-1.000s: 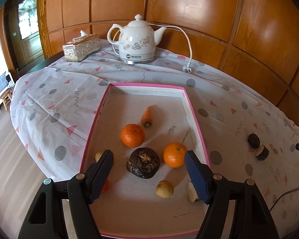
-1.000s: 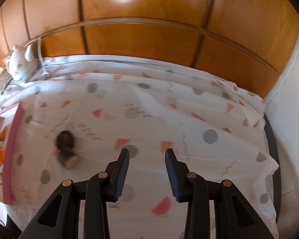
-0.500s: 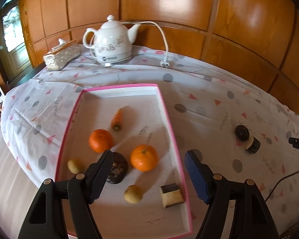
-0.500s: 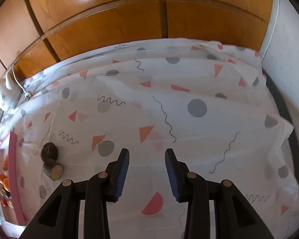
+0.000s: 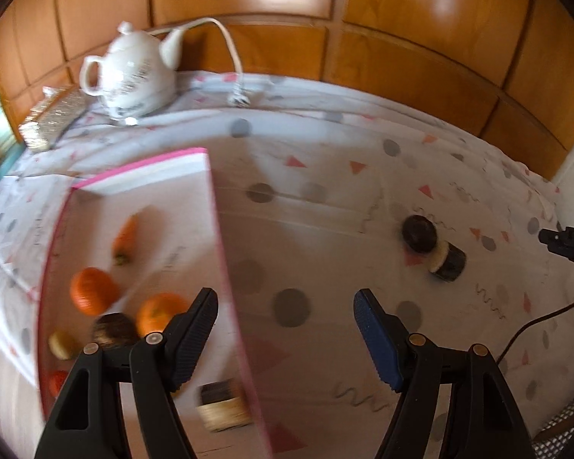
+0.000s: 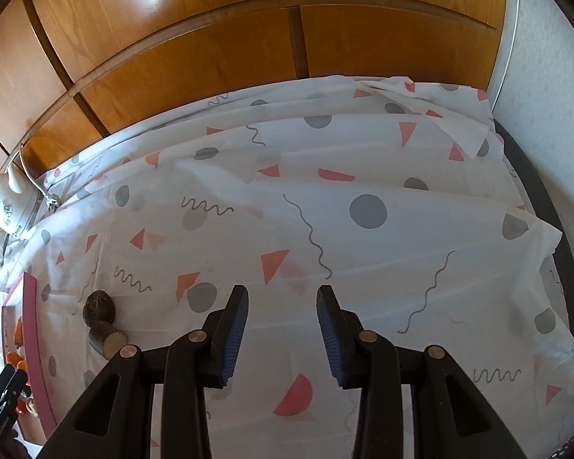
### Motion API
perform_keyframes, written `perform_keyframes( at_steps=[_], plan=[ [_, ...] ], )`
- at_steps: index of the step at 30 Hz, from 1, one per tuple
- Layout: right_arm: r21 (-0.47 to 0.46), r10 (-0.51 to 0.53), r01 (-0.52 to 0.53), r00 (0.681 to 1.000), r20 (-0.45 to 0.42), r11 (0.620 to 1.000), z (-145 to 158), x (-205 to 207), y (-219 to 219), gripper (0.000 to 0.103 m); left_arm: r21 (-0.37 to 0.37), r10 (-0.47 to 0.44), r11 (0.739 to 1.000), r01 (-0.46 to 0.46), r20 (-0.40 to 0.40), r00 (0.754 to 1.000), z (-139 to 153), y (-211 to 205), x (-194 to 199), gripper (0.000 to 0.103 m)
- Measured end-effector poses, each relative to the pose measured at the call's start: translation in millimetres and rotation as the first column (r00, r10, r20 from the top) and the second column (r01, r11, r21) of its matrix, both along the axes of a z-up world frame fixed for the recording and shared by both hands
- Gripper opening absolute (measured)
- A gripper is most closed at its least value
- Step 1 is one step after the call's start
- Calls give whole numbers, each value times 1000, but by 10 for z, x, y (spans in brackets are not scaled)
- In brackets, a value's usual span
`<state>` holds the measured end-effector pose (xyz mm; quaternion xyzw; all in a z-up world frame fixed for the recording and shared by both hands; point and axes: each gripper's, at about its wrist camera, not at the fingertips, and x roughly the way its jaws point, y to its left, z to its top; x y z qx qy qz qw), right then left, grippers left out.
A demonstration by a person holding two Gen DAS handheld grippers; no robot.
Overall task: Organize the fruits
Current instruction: 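Grasp the cut dark root piece on the cloth with the left gripper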
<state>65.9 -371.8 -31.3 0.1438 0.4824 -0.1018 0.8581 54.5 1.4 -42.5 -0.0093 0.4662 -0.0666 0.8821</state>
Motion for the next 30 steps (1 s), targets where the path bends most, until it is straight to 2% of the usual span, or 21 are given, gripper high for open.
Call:
perform_keyframes(
  at_steps=[5, 9, 13, 16, 19, 21, 23, 26, 30],
  plan=[
    [4, 2, -2, 1000, -2, 1000, -1, 0, 2, 38, -11, -79, 997, 79, -49, 996, -143, -299, 132, 62],
    [11, 6, -6, 1000, -9, 1000, -16, 3, 17, 38, -67, -124, 991, 119, -87, 988, -211, -513, 289, 50],
    [9, 7, -6, 1000, -8, 1000, -17, -3, 32, 38, -111, -148, 984, 138, -90, 985, -206, -719, 431, 48],
    [14, 0, 0, 1000, -7, 1000, -13, -5, 17, 38, -134, -216, 969, 206, -68, 974, -149, -920, 401, 50],
    [26, -4, 4, 1000, -12, 1000, -17, -3, 9, 38, -140, -283, 952, 274, -57, 957, -145, -1135, 348, 62],
    [31, 2, -1, 1000, -13, 1000, -18, 4, 16, 38, -110, -313, 946, 306, -54, 948, -171, -1264, 364, 69],
    [34, 7, -7, 1000, -12, 999, -15, 6, 27, 38, -53, -336, 941, 333, -56, 940, -260, -1411, 387, 67],
    [37, 13, -12, 1000, -10, 999, -14, 5, 35, 38, -52, -360, 933, 356, -135, 923, -453, -1491, 462, 29],
    [33, 19, -18, 1000, -13, 999, -19, 14, 39, 38, -68, -364, 931, 358, -118, 924, -445, -1427, 401, 27]
  ],
)
